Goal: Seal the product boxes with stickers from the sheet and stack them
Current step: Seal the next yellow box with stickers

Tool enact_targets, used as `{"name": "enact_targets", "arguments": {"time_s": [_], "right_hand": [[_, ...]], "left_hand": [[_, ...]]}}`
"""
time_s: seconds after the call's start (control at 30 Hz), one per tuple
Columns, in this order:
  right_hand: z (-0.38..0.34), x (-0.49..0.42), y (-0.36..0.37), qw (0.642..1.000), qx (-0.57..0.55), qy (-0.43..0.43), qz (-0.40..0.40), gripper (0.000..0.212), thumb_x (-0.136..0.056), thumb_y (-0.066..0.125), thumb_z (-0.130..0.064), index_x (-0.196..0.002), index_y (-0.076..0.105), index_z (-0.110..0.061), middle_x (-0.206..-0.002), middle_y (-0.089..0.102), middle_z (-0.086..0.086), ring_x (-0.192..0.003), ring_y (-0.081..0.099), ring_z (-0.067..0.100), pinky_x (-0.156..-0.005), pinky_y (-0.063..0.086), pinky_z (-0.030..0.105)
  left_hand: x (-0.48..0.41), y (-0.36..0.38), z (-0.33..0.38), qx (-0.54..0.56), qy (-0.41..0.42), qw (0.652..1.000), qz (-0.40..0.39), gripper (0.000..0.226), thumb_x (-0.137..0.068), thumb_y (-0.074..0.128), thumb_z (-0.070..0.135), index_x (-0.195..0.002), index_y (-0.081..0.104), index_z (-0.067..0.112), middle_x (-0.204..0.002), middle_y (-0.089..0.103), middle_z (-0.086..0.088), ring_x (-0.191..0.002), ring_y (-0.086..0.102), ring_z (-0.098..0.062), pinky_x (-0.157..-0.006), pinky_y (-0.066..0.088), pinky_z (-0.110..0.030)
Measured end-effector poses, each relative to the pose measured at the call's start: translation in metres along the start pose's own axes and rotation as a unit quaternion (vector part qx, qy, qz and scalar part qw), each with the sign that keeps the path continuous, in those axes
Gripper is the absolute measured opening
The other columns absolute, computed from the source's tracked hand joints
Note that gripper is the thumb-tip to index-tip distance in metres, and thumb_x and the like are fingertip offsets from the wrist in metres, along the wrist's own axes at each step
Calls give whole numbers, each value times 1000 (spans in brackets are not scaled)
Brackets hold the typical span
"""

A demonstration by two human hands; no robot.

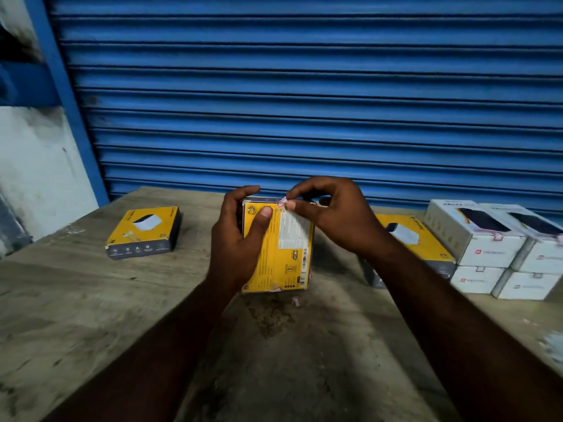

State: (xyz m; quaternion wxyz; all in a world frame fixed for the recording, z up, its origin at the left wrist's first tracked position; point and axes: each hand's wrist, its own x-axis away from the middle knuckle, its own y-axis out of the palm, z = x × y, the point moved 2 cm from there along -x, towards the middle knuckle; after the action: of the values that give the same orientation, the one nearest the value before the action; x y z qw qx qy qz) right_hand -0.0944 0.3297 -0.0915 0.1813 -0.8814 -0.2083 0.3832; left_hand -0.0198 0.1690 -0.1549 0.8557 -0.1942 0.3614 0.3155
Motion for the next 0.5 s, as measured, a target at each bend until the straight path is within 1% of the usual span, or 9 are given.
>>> {"name": "enact_targets", "arguments": {"time_s": [0.07,0.1,0.17,0.27,0.33,0.43,0.5], "right_hand": [[-3,0,0,1000,-26,-1,-1,8,-83,77,-17,-91,76,-15,-92,74,-7,-90,66,3,-76,45,7],[-4,0,-1,999,-39,3,-2,10,-82,78,-16,-91,75,-14,-93,74,-5,-90,67,5,-77,49,11],[-5,1,-3,999,-51,17,-8,15,-81,79,-18,-95,74,-13,-95,74,-4,-92,68,7,-81,53,18],[-6,1,-3,999,-30,38,-25,19,-81,79,-25,-97,76,-15,-96,74,-6,-93,68,3,-86,55,23],[-6,1,-2,999,-22,37,-26,14,-83,77,-25,-93,77,-15,-93,75,-6,-92,68,4,-84,54,23],[-8,1,-1,999,-36,20,-11,9,-84,76,-20,-90,77,-13,-90,75,-5,-89,68,4,-79,51,14],[-10,2,0,999,-41,9,-5,7,-84,76,-18,-89,77,-12,-90,75,-5,-89,69,5,-82,52,18]], "left_hand": [[1,-1,2,-2,10,1000,1,31,-96,60,24,-126,51,26,-96,64,30,-84,66,1,-71,52,-13],[1,-1,3,-5,14,1000,1,31,-96,60,24,-126,51,25,-96,64,32,-84,66,3,-71,51,-12],[1,-2,5,-9,18,1000,-1,32,-95,59,26,-126,51,23,-96,63,33,-84,65,4,-70,49,-9],[1,-2,5,-10,18,1000,-2,31,-96,61,23,-126,51,23,-94,63,32,-83,65,4,-69,49,-9],[1,-2,5,-13,19,1000,-5,30,-97,61,17,-125,51,22,-94,63,34,-83,65,5,-69,48,-8],[0,-2,6,-12,15,1000,-7,30,-98,60,16,-126,50,22,-96,62,38,-85,64,7,-69,48,-7],[-2,-2,6,-11,14,1000,-8,30,-98,59,16,-126,50,21,-96,61,39,-86,64,8,-69,47,-6]]}}
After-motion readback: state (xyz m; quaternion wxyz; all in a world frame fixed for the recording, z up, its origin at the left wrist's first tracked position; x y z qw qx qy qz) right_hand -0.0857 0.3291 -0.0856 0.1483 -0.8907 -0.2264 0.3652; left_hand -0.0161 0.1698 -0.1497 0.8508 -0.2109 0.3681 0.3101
